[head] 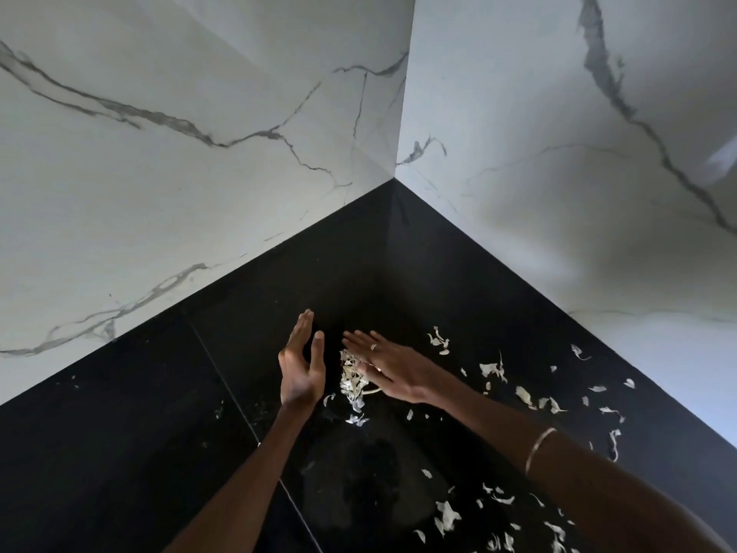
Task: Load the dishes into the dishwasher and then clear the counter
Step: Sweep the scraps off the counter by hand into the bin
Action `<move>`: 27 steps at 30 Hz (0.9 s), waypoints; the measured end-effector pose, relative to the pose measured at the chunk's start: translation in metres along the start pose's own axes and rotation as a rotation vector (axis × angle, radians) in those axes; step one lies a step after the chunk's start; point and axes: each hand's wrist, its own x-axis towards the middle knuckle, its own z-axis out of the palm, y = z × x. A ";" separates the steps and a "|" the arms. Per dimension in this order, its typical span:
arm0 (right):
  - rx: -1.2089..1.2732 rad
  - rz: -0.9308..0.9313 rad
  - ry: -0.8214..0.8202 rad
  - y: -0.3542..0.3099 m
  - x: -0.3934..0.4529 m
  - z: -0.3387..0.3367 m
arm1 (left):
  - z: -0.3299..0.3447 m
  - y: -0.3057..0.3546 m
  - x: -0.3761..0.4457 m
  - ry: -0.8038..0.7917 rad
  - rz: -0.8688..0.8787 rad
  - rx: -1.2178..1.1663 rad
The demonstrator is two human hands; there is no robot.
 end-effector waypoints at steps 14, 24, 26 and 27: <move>-0.022 0.443 0.270 -0.001 -0.040 0.034 | 0.000 -0.004 0.000 -0.014 -0.005 -0.048; 0.060 0.791 0.602 0.042 -0.135 0.000 | -0.001 -0.002 -0.003 -0.041 0.016 -0.069; 0.074 0.948 0.557 0.056 -0.159 -0.004 | -0.002 -0.001 -0.007 -0.078 0.018 -0.084; 0.077 0.974 0.515 0.057 -0.163 -0.001 | -0.002 -0.001 -0.009 -0.107 0.021 -0.089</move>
